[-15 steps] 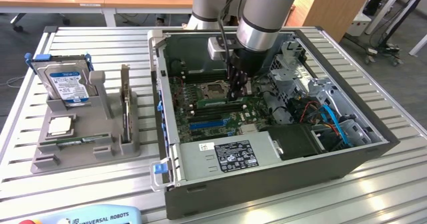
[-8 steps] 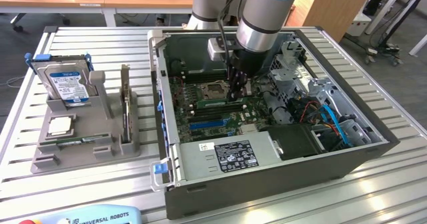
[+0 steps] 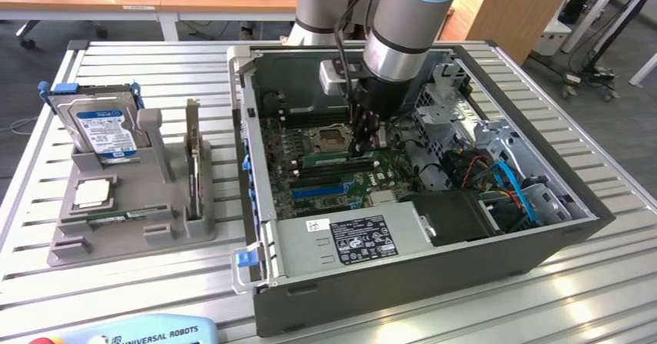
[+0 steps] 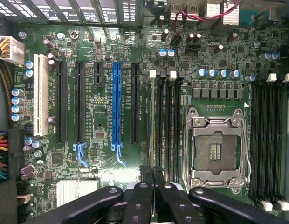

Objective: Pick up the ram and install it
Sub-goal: 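Insert the ram into the slot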

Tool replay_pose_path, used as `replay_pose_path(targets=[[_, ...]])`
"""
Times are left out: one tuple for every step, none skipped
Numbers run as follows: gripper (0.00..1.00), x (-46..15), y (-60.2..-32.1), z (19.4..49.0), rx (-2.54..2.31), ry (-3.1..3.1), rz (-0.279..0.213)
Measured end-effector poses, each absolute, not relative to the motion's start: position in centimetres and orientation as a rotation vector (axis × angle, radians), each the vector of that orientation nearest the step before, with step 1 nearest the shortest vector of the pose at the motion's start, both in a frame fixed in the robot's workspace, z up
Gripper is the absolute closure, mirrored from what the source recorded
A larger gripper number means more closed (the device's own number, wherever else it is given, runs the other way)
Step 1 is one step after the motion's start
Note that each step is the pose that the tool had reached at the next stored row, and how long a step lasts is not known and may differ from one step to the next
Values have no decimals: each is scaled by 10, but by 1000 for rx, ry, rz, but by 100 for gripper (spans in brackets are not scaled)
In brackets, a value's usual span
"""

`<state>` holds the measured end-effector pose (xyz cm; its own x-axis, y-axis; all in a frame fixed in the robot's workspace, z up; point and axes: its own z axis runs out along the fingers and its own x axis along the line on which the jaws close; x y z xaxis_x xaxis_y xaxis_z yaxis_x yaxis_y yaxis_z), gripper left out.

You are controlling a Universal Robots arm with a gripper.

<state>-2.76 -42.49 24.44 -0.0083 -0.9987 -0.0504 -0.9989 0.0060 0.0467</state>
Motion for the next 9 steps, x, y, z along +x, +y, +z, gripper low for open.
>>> replay_pose_path(targets=[[89,-28,-425,244,-2210,2226,108],[89,-28,-425,244,-2210,2226,108],[89,-28,-425,244,-2210,2226,108],[89,-28,-425,243,-2209,2227,108],[89,-28,-425,243,-2208,2227,108],[89,-28,-425,243,-2208,2228,108],[89,-28,-425,243,-2207,2229,108],[89,-28,-425,242,-2207,2229,108],[89,-28,-425,242,-2206,2229,108]])
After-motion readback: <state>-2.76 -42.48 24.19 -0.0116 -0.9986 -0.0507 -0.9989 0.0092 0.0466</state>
